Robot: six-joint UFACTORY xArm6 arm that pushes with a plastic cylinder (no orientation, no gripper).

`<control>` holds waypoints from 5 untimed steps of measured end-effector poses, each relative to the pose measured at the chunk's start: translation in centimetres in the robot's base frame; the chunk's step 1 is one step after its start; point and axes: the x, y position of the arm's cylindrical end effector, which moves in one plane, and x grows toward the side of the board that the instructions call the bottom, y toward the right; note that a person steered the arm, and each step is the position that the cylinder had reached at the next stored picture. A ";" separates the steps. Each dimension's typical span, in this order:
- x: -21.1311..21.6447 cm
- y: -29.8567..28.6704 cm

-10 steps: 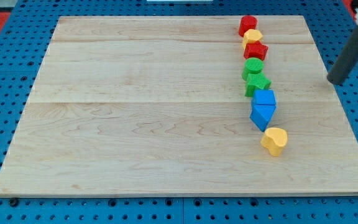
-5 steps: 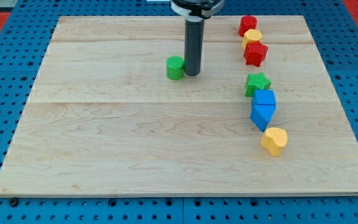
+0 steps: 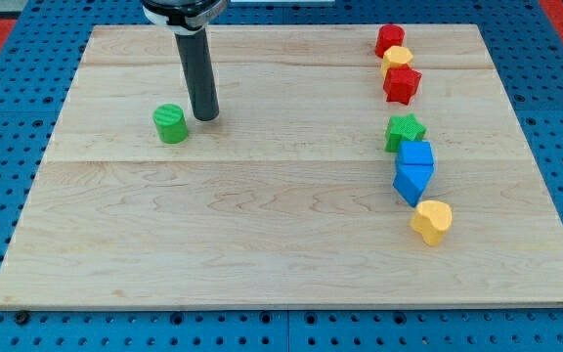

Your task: Push the green circle to the left center

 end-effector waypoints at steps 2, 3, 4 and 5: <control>1.0 -7.7; 0.9 -8.7; -0.6 -0.5; -0.7 2.4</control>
